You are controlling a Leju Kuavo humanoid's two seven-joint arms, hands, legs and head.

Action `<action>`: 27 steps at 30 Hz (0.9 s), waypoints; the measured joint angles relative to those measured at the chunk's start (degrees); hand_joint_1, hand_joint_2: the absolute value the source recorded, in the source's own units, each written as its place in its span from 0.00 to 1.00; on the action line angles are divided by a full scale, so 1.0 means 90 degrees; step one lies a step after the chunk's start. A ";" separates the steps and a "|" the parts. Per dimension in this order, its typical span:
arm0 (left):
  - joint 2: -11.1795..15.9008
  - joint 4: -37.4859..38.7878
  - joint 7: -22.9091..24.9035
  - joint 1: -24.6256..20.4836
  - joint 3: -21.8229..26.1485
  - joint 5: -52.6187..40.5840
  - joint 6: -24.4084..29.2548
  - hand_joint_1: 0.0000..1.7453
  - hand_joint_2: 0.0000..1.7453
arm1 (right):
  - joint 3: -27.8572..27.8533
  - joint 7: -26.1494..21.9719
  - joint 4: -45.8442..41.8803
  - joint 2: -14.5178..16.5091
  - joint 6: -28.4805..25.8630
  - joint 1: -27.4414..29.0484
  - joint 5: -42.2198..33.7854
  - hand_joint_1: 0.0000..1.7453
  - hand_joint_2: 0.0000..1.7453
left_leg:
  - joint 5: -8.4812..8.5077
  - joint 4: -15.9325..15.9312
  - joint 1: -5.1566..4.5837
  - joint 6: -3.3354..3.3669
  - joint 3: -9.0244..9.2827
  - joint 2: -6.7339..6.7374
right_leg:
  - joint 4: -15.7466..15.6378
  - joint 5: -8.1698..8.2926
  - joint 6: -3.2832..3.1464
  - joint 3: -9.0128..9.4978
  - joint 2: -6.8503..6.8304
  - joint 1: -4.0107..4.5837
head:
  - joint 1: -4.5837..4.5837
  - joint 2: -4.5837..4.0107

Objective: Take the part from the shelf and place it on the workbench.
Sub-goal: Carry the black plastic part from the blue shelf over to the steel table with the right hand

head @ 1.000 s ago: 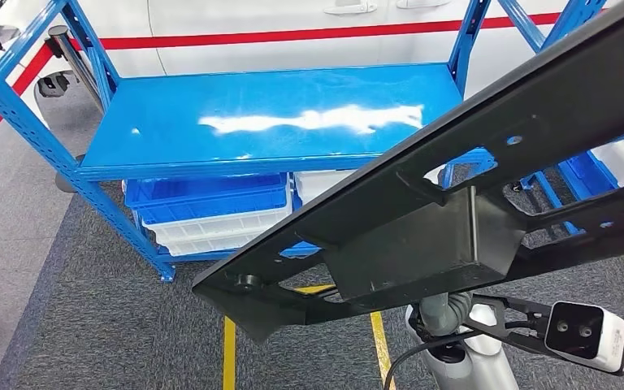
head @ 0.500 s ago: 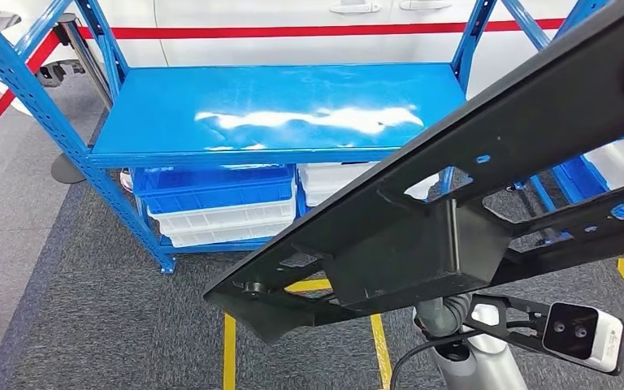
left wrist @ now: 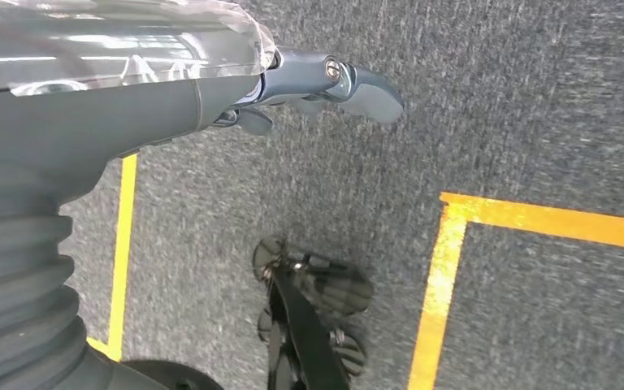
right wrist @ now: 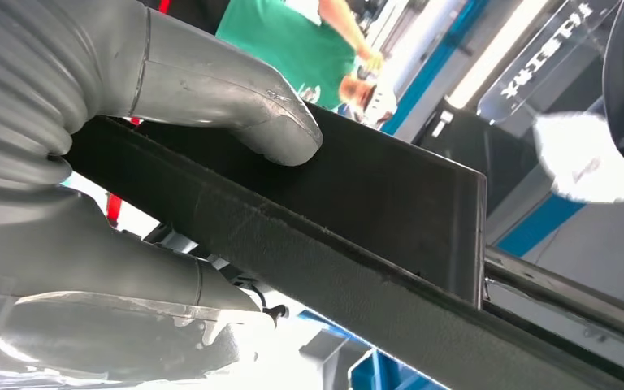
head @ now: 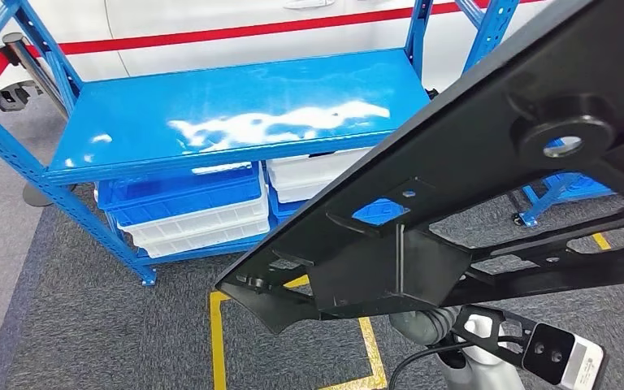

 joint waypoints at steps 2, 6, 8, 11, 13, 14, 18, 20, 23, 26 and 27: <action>0.0017 0.0000 0.0022 0.0013 -0.0001 -0.0061 -0.0036 0.00 1.00 | 0.0000 -0.0002 -0.0116 0.0000 -0.0040 0.0125 0.0056 1.00 1.00 | 0.0268 -0.0336 0.0000 0.0032 0.0218 -0.0028 | 0.0013 0.0016 0.0011 -0.0009 0.0125 0.0009 | 0.0000 0.0000; 0.0042 0.0000 0.0020 0.0015 -0.0010 -0.0140 -0.0083 0.00 1.00 | 0.0001 -0.0007 -0.0336 0.0001 -0.0070 0.0262 0.0134 1.00 1.00 | 0.0802 -0.1820 -0.0002 0.0161 0.0967 -0.0449 | 0.0044 0.0061 0.0093 -0.0052 0.0366 0.0002 | -0.0001 0.0000; 0.0047 0.0000 0.0012 0.0014 -0.0014 -0.0157 -0.0082 0.00 1.00 | 0.0002 -0.0006 -0.0414 0.0002 -0.0063 0.0326 0.0150 1.00 1.00 | 0.0804 -0.1890 -0.0024 0.0192 0.0978 -0.0436 | 0.0038 0.0111 0.0187 -0.0108 0.0488 -0.0023 | -0.0001 0.0000; 0.0022 0.0000 -0.0017 -0.0010 -0.0018 -0.0158 -0.0077 0.00 1.00 | 0.0002 -0.0008 -0.0529 0.0002 -0.0029 0.0389 0.0152 1.00 1.00 | 0.0905 -0.1996 0.0018 0.0298 0.0989 -0.0240 | 0.0218 -0.0018 0.0300 -0.0217 0.0367 -0.0015 | 0.0001 0.0000; 0.0013 0.0000 -0.0032 -0.0006 -0.0017 -0.0153 -0.0071 0.00 1.00 | 0.0002 -0.0009 -0.0578 0.0004 0.0023 0.0396 0.0148 1.00 1.00 | 0.0944 -0.2028 0.0014 0.0343 0.0966 -0.0094 | 0.0891 -0.0430 0.0341 -0.0530 0.0083 -0.0006 | 0.0003 0.0000; 0.0013 0.0000 -0.0036 0.0005 -0.0017 -0.0151 -0.0064 0.00 1.00 | 0.0002 -0.0008 -0.0588 0.0004 0.0053 0.0399 0.0146 1.00 1.00 | 0.0948 -0.2016 0.0005 0.0352 0.0940 -0.0018 | 0.1323 -0.0641 0.0356 -0.0727 0.0004 -0.0014 | 0.0003 0.0000; 0.0013 0.0000 -0.0065 0.0010 -0.0014 -0.0116 0.0004 0.00 1.00 | 0.0000 -0.0006 -0.0626 0.0018 0.0135 0.0406 0.0145 1.00 1.00 | 0.0942 -0.1943 -0.0008 0.0340 0.0864 0.0258 | 0.1294 -0.0485 0.0366 -0.0578 -0.0130 -0.0041 | 0.0002 0.0000; 0.0018 -0.0001 -0.0103 -0.0002 -0.0010 -0.0085 0.0052 0.00 1.00 | 0.0001 -0.0006 -0.0685 0.0024 0.0147 0.0402 0.0175 1.00 1.00 | 0.0928 -0.1911 -0.0022 0.0305 0.0861 0.0359 | 0.0396 -0.0207 0.0303 -0.0070 -0.0334 -0.0012 | 0.0002 0.0000; 0.0051 -0.0002 -0.0173 -0.0007 0.0001 -0.0057 0.0079 0.00 1.00 | 0.0002 -0.0007 -0.0803 0.0031 0.0082 0.0409 0.0268 1.00 1.00 | 0.0934 -0.1905 -0.0046 0.0202 0.0868 0.0473 | 0.0024 -0.0115 0.0190 0.0097 -0.0370 0.0051 | 0.0002 0.0000; 0.0091 -0.0004 -0.0239 -0.0022 0.0013 -0.0066 0.0107 0.00 1.00 | 0.0007 -0.0008 -0.0926 0.0033 -0.0030 0.0423 0.0351 1.00 1.00 | 0.0799 -0.1762 -0.0026 0.0086 0.0822 0.0361 | -0.0030 -0.0039 0.0073 0.0075 -0.0217 0.0002 | 0.0002 0.0000; 0.0109 -0.0004 -0.0254 -0.0019 0.0020 -0.0076 0.0128 0.00 1.00 | 0.0012 -0.0008 -0.0958 0.0034 -0.0075 0.0425 0.0369 1.00 1.00 | 0.0621 -0.1510 -0.0014 0.0052 0.0721 0.0228 | -0.0048 -0.0011 0.0035 0.0069 -0.0172 -0.0017 | 0.0002 0.0000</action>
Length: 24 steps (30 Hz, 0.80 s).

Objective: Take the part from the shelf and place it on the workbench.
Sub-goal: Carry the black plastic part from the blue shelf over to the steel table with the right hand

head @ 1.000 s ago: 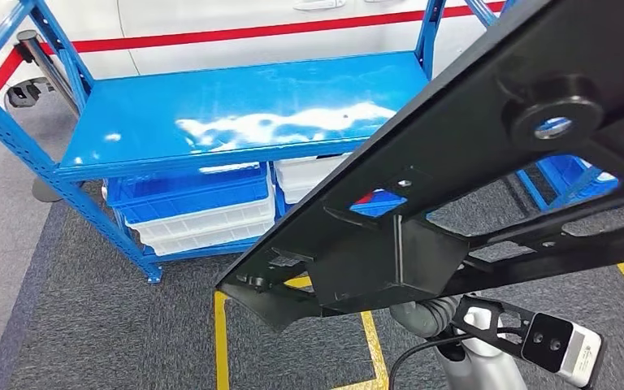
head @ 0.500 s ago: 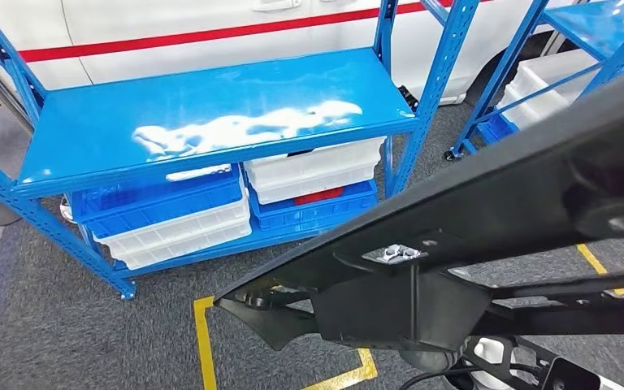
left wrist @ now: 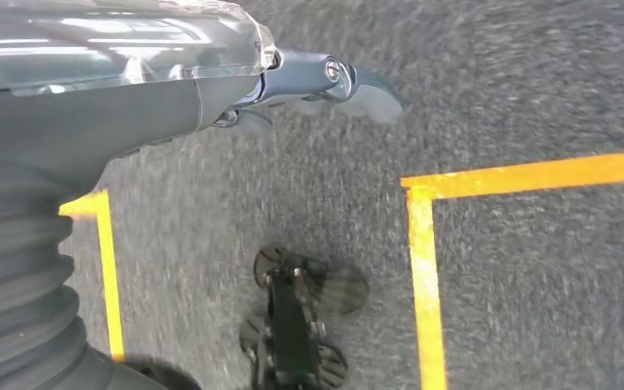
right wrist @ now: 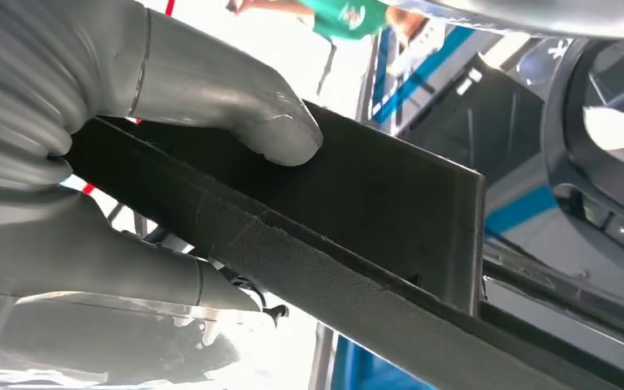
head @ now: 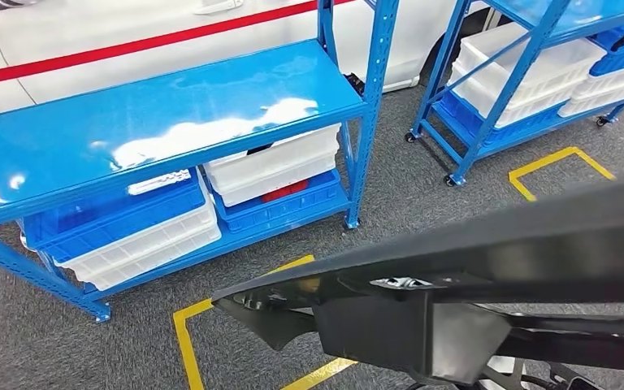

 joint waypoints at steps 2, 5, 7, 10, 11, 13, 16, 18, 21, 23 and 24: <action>0.0043 -0.0001 -0.0033 0.0021 0.0021 -0.0017 0.0033 0.00 1.00 | 0.0011 0.0000 -0.0032 -0.0002 -0.0100 0.0010 0.0019 1.00 1.00 | -0.0467 0.0845 0.0018 -0.0047 -0.0353 -0.0206 | -0.0001 0.0032 -0.0043 -0.0040 0.0108 0.0006 | 0.0001 0.0000; 0.0093 -0.0003 -0.0079 0.0034 0.0055 -0.0019 0.0061 0.00 1.00 | 0.0019 0.0001 -0.0037 -0.0018 -0.0223 0.0052 0.0016 1.00 1.00 | -0.0589 0.1433 0.0022 -0.0061 -0.0588 -0.0245 | 0.0013 0.0063 -0.0042 -0.0080 0.0308 0.0017 | 0.0001 0.0000; 0.0104 -0.0007 -0.0099 0.0028 0.0073 -0.0018 0.0112 0.00 1.00 | 0.0019 0.0002 -0.0035 -0.0033 -0.0267 0.0069 -0.0006 1.00 1.00 | -0.0144 0.0660 0.0029 -0.0028 -0.0192 -0.0331 | 0.0029 0.0073 -0.0022 -0.0077 0.0449 0.0017 | 0.0001 0.0000; 0.0117 -0.0012 -0.0154 0.0013 0.0086 -0.0018 0.0241 0.00 1.00 | 0.0012 0.0005 -0.0016 -0.0056 -0.0280 0.0088 -0.0087 1.00 1.00 | 0.0168 -0.0353 0.0032 0.0055 0.0277 -0.0656 | 0.0067 0.0099 0.0065 -0.0131 0.0635 0.0021 | 0.0000 0.0000; 0.0120 -0.0013 -0.0178 0.0005 0.0089 -0.0022 0.0279 0.00 1.00 | 0.0000 0.0006 -0.0004 -0.0070 -0.0269 0.0113 -0.0121 1.00 1.00 | 0.0150 -0.0401 0.0021 0.0082 0.0290 -0.0685 | 0.0068 0.0118 0.0110 -0.0159 0.0691 0.0011 | 0.0000 0.0000; 0.0119 -0.0015 -0.0220 -0.0018 0.0089 -0.0041 0.0349 0.00 1.00 | -0.0043 0.0010 0.0022 -0.0103 -0.0237 0.0182 -0.0158 1.00 1.00 | 0.0199 -0.0450 0.0022 0.0158 0.0299 -0.0567 | 0.0074 0.0140 0.0197 -0.0202 0.0732 -0.0006 | 0.0001 0.0000; 0.0115 -0.0015 -0.0239 -0.0025 0.0089 -0.0079 0.0390 0.00 1.00 | -0.0101 0.0008 0.0065 -0.0149 -0.0198 0.0254 -0.0173 1.00 1.00 | 0.0270 -0.0533 0.0047 0.0274 0.0311 -0.0353 | 0.0675 -0.0243 0.0275 -0.0497 0.0325 0.0007 | 0.0001 0.0000; 0.0114 -0.0015 -0.0240 -0.0002 0.0089 -0.0103 0.0403 0.00 1.00 | -0.0134 0.0007 0.0132 -0.0163 -0.0170 0.0340 -0.0161 1.00 1.00 | 0.0270 -0.0533 0.0036 0.0291 0.0292 -0.0205 | 0.1511 -0.0634 0.0316 -0.0903 0.0161 -0.0011 | 0.0001 0.0000; 0.0098 -0.0015 -0.0238 0.0001 0.0089 -0.0113 0.0415 0.00 1.00 | -0.0157 0.0008 0.0306 -0.0189 -0.0153 0.0453 -0.0120 1.00 1.00 | 0.0254 -0.0519 0.0033 0.0275 0.0284 0.0015 | 0.1608 -0.0503 0.0349 -0.0923 0.0087 -0.0048 | 0.0001 0.0000; 0.0078 -0.0015 -0.0239 -0.0011 0.0090 -0.0113 0.0412 0.00 1.00 | -0.0151 0.0008 0.0458 -0.0201 -0.0114 0.0437 -0.0110 1.00 1.00 | 0.0221 -0.0497 0.0022 0.0232 0.0301 0.0130 | 0.0734 -0.0139 0.0317 -0.0444 -0.0120 -0.0034 | 0.0001 0.0000; 0.0070 -0.0015 -0.0240 -0.0015 0.0091 -0.0113 0.0412 0.00 1.00 | -0.0139 0.0010 0.0553 -0.0202 -0.0083 0.0408 -0.0113 1.00 1.00 | 0.0199 -0.0481 0.0006 0.0201 0.0306 0.0177 | 0.0374 -0.0032 0.0274 -0.0252 -0.0218 -0.0014 | 0.0001 0.0000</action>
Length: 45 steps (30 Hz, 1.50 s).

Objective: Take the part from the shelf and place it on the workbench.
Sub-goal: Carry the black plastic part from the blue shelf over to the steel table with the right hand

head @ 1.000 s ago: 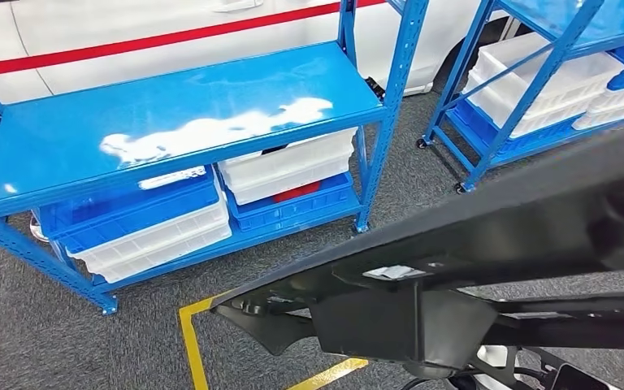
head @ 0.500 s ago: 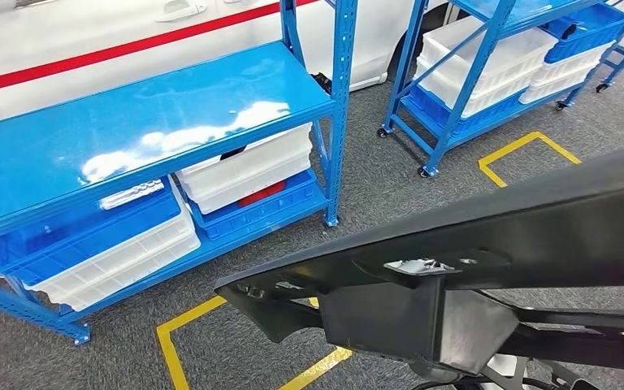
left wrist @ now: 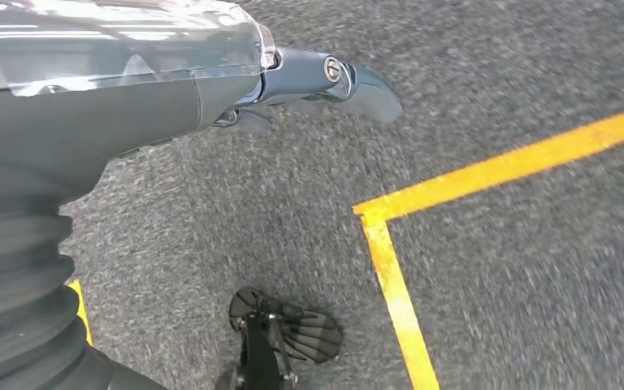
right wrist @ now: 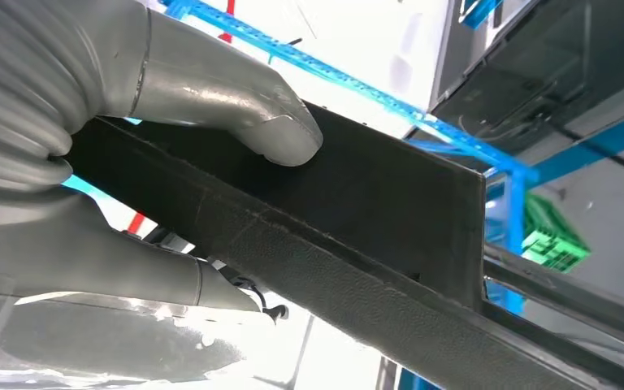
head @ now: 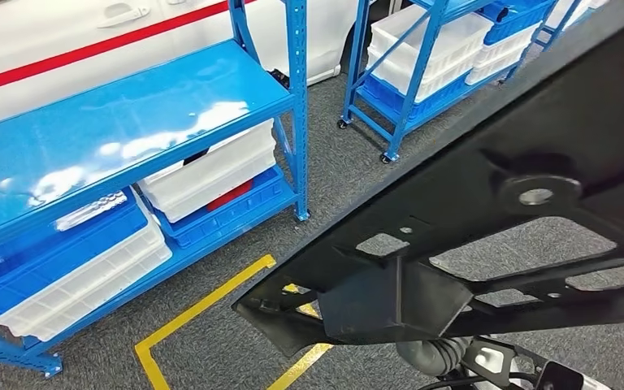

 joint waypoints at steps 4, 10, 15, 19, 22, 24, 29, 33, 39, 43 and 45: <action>-0.0019 0.0000 0.0003 -0.0025 0.0005 -0.0024 -0.0006 0.00 1.00 | 0.0131 0.0003 0.0482 -0.0007 0.0131 -0.0247 -0.0006 1.00 1.00 | -0.0060 0.0025 -0.0028 -0.0139 0.0029 0.0180 | -0.0304 0.0060 -0.0164 0.0114 0.0065 0.0040 | 0.0000 0.0000; -0.0031 0.0000 0.0038 0.0012 0.0016 -0.0057 -0.0022 0.00 1.00 | 0.0395 0.0006 0.1028 0.0007 0.0195 -0.0642 -0.0007 1.00 1.00 | -0.0968 0.1839 0.0028 -0.0269 -0.0796 -0.0409 | -0.0352 0.0126 -0.0322 0.0089 0.0423 0.0022 | 0.0000 0.0000; -0.0025 0.0000 0.0077 0.0038 0.0026 -0.0078 0.0003 0.00 1.00 | 0.0476 0.0007 0.1222 0.0007 0.0180 -0.0755 -0.0026 1.00 1.00 | -0.0082 0.0524 0.0036 -0.0185 -0.0310 -0.0716 | -0.0309 0.0119 -0.0289 0.0099 0.0772 0.0036 | 0.0000 0.0000; -0.0003 0.0000 0.0217 0.0027 0.0034 -0.0108 0.0089 0.00 1.00 | 0.0512 0.0007 0.1329 0.0005 0.0139 -0.0955 -0.0168 1.00 1.00 | 0.0044 0.0090 0.0028 -0.0074 -0.0138 -0.0786 | -0.0301 0.0171 -0.0120 0.0008 0.1017 0.0016 | -0.0001 0.0000; 0.0008 0.0000 0.0329 0.0011 0.0041 -0.0112 0.0101 0.00 1.00 | 0.0506 -0.0002 0.1344 -0.0002 0.0106 -0.1126 -0.0266 1.00 1.00 | 0.0116 -0.0008 0.0067 0.0051 -0.0112 -0.0574 | 0.0097 -0.0086 -0.0030 -0.0201 0.0711 0.0045 | 0.0000 0.0000; 0.0015 0.0000 0.0378 0.0029 0.0052 -0.0128 0.0098 0.00 1.00 | 0.0475 -0.0007 0.1341 -0.0009 0.0057 -0.1199 -0.0320 1.00 1.00 | 0.0121 -0.0014 0.0043 0.0088 -0.0112 -0.0425 | 0.0922 -0.0498 0.0009 -0.0596 0.0420 0.0025 | 0.0000 0.0000; 0.0039 0.0000 0.0371 0.0040 0.0068 -0.0186 0.0047 0.00 1.00 | 0.0324 -0.0007 0.1264 -0.0071 -0.0073 -0.1174 -0.0401 1.00 1.00 | 0.0065 0.0027 0.0014 0.0064 -0.0099 -0.0099 | 0.0647 -0.0172 0.0012 -0.0401 0.0168 -0.0005 | 0.0000 0.0000; 0.0059 0.0000 0.0324 0.0037 0.0070 -0.0217 0.0001 0.00 1.00 | 0.0253 -0.0009 0.1142 -0.0085 -0.0102 -0.1148 -0.0371 1.00 1.00 | -0.0009 0.0065 -0.0049 -0.0055 -0.0061 0.0106 | -0.0281 0.0058 -0.0139 0.0067 -0.0047 0.0104 | 0.0000 0.0000; 0.0152 0.0000 0.0305 0.0033 0.0071 -0.0279 -0.0009 0.00 1.00 | 0.0188 -0.0010 0.0889 -0.0052 -0.0130 -0.0877 -0.0250 1.00 1.00 | -0.0740 0.1239 0.0014 -0.0226 -0.0528 -0.0343 | -0.0354 0.0115 -0.0328 0.0076 0.0317 0.0047 | 0.0000 0.0000; 0.0200 0.0000 0.0350 0.0071 0.0071 -0.0297 -0.0025 0.00 1.00 | 0.0152 -0.0009 0.0857 -0.0035 -0.0110 -0.0656 -0.0205 1.00 1.00 | -0.0692 0.1722 0.0020 -0.0237 -0.0793 -0.0435 | -0.0341 0.0116 -0.0330 0.0088 0.0612 0.0049 | 0.0000 0.0000; 0.0220 0.0000 0.0364 0.0069 0.0071 -0.0302 -0.0040 0.00 1.00 | 0.0115 -0.0010 0.0844 -0.0036 -0.0110 -0.0594 -0.0202 1.00 1.00 | -0.0217 0.0823 0.0037 -0.0207 -0.0401 -0.0624 | -0.0312 0.0109 -0.0302 0.0093 0.0758 0.0053 | 0.0000 0.0000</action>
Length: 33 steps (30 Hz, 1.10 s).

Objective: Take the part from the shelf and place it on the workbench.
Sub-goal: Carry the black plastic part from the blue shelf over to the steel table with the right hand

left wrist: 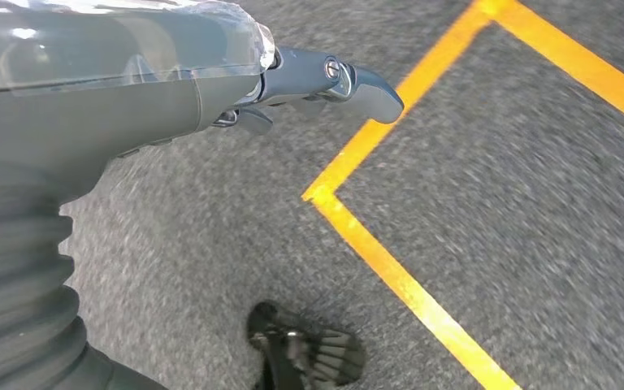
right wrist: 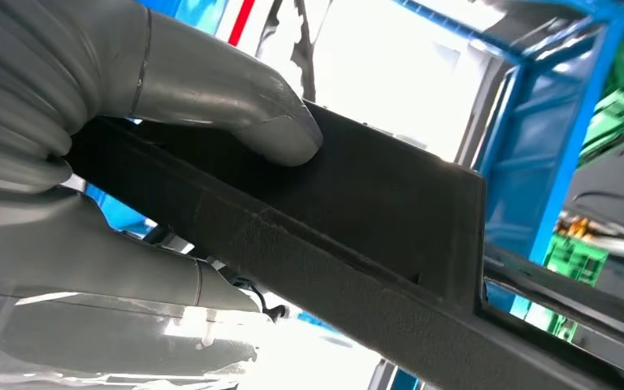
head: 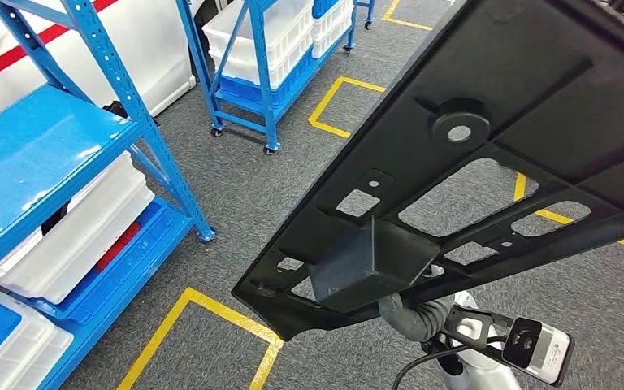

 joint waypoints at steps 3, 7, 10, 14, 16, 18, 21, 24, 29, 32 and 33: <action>0.0029 0.0000 0.0017 -0.0001 0.0000 -0.0002 -0.0012 0.00 1.00 | -0.0036 0.0002 -0.0010 0.0000 0.0002 0.0047 0.0001 1.00 1.00 | 0.0185 -0.0666 0.0003 0.0061 0.0281 -0.0247 | 0.0044 0.0021 0.0109 -0.0073 0.0204 -0.0004 | -0.0001 0.0000; 0.0019 0.0000 0.0042 -0.0045 0.0002 0.0007 -0.0022 0.00 1.00 | -0.0090 0.0011 0.0009 -0.0003 0.0078 0.0095 -0.0056 1.00 1.00 | 0.0252 -0.0753 0.0017 0.0233 0.0300 0.0001 | 0.0289 -0.0126 0.0247 -0.0235 0.0063 -0.0012 | 0.0001 0.0000; -0.0030 0.0000 0.0053 -0.0024 0.0021 0.0042 -0.0001 0.00 1.00 | -0.0144 0.0015 0.0080 -0.0018 0.0141 0.0123 -0.0112 1.00 1.00 | 0.0260 -0.0772 -0.0014 0.0309 0.0299 0.0226 | 0.1434 -0.0698 0.0309 -0.0785 -0.0351 -0.0036 | 0.0000 0.0000; -0.0118 0.0000 0.0056 -0.0028 0.0075 0.0125 -0.0008 0.00 1.00 | -0.0185 0.0013 0.0161 -0.0077 0.0197 0.0289 -0.0143 1.00 1.00 | 0.0222 -0.0759 -0.0031 0.0292 0.0319 0.0495 | 0.1224 -0.0398 0.0332 -0.0641 -0.0515 -0.0076 | 0.0000 0.0000; -0.0163 0.0000 0.0057 -0.0033 0.0085 0.0154 -0.0010 0.00 1.00 | -0.0189 0.0010 0.0169 -0.0091 0.0222 0.0340 -0.0128 1.00 1.00 | 0.0179 -0.0744 -0.0051 0.0241 0.0347 0.0597 | 0.0393 -0.0126 0.0278 -0.0195 -0.0751 -0.0038 | 0.0000 0.0000; -0.0198 0.0000 0.0082 -0.0041 0.0104 0.0191 0.0010 0.00 1.00 | -0.0188 0.0004 0.0171 -0.0085 0.0216 0.0368 -0.0065 1.00 1.00 | 0.0142 -0.0734 -0.0078 0.0173 0.0371 0.0698 | 0.0066 -0.0090 0.0209 -0.0037 -0.0830 0.0019 | 0.0000 0.0000; -0.0221 0.0000 0.0144 -0.0065 0.0132 0.0222 0.0036 0.00 1.00 | -0.0180 0.0002 0.0172 -0.0081 0.0139 0.0384 0.0006 1.00 1.00 | 0.0060 -0.0694 -0.0068 0.0069 0.0398 0.0756 | 0.0012 -0.0058 0.0102 -0.0027 -0.0633 0.0013 | 0.0000 0.0000; -0.0211 0.0000 0.0185 -0.0057 0.0176 0.0204 0.0047 0.00 1.00 | -0.0160 0.0000 0.0171 -0.0088 0.0046 0.0351 -0.0017 1.00 1.00 | -0.0441 0.0152 -0.0024 -0.0005 0.0046 0.0340 | -0.0045 -0.0022 0.0002 0.0004 -0.0470 -0.0018 | -0.0001 0.0000; -0.0181 0.0000 0.0187 0.0012 0.0226 0.0099 0.0043 0.00 1.00 | -0.0149 0.0002 0.0076 -0.0103 -0.0148 0.0428 0.0024 1.00 1.00 | -0.0357 0.0703 -0.0008 -0.0032 -0.0306 0.0169 | -0.0021 -0.0023 -0.0009 0.0014 -0.0106 -0.0009 | 0.0000 0.0000; -0.0149 0.0000 0.0149 0.0017 0.0224 0.0020 0.0024 0.00 1.00 | -0.0144 0.0001 -0.0114 -0.0111 -0.0305 0.0534 0.0094 1.00 1.00 | 0.0166 -0.0492 0.0024 0.0014 0.0199 -0.0171 | 0.0036 -0.0038 0.0066 -0.0007 0.0090 -0.0007 | 0.0000 0.0000; -0.0138 0.0000 0.0149 0.0018 0.0223 0.0006 0.0021 0.00 1.00 | -0.0143 0.0001 -0.0182 -0.0117 -0.0344 0.0583 0.0097 1.00 1.00 | 0.0187 -0.0636 0.0020 0.0039 0.0259 -0.0242 | 0.0048 -0.0033 0.0105 -0.0030 0.0148 -0.0011 | -0.0001 0.0000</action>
